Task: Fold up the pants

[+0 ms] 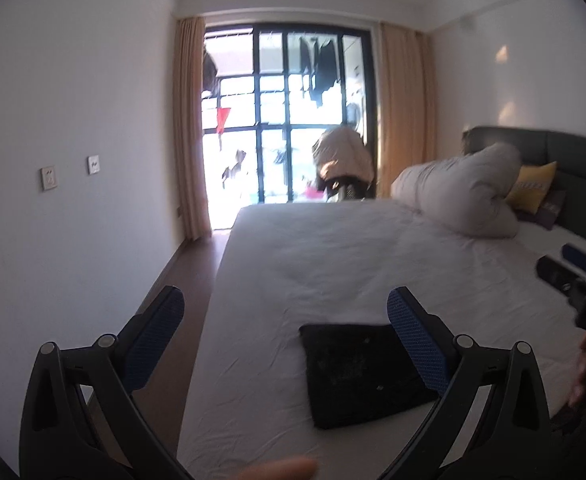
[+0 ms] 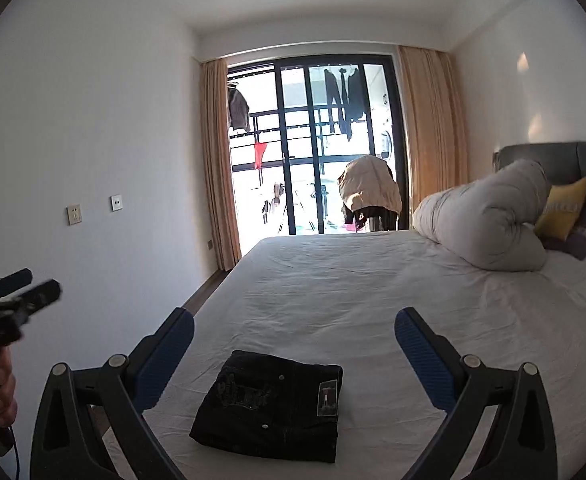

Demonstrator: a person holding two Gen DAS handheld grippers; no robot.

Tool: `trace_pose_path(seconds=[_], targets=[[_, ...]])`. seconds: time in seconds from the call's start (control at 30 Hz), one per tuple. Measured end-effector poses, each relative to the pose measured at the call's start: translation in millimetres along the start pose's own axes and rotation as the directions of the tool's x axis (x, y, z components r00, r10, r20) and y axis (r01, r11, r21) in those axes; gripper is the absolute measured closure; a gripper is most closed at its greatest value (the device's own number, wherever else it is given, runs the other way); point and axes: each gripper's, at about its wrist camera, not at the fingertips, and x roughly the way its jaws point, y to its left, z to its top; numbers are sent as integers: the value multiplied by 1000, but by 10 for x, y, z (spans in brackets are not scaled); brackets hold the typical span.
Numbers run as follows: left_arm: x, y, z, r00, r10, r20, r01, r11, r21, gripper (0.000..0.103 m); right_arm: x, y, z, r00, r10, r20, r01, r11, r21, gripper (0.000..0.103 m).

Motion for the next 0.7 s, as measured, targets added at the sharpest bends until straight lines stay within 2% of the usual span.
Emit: trace_pose_path(seconds=[0.07, 0.13, 0.2, 0.33, 0.5, 0.6, 0.7], targets=[[115, -7, -72, 996, 46, -75, -47, 999, -17, 0, 13, 68, -16, 1000, 0, -17, 0, 1000, -13, 0], [327, -10, -183, 990, 53, -131, -57, 998, -27, 0, 68, 132, -48, 998, -27, -58, 25, 999, -23, 0], [549, -38, -339, 974, 87, -211, -91, 996, -12, 0, 160, 192, -113, 993, -51, -109, 48, 998, -29, 0], [967, -223, -685, 933, 62, -355, -65, 998, 5, 0, 343, 289, -274, 972, -84, -220, 80, 996, -26, 0], [1189, -330, -925, 898, 42, -438, -49, 999, -4, 0, 548, 322, -486, 937, -98, -335, 97, 995, -18, 0], [1295, -333, -997, 884, 32, -467, -46, 999, -18, 0, 606, 315, -558, 928, -102, -358, 103, 995, -16, 0], [1593, -304, -1076, 872, 26, -490, -47, 998, -30, 0, 648, 293, -595, 922, -105, -373, 107, 994, -15, 0]])
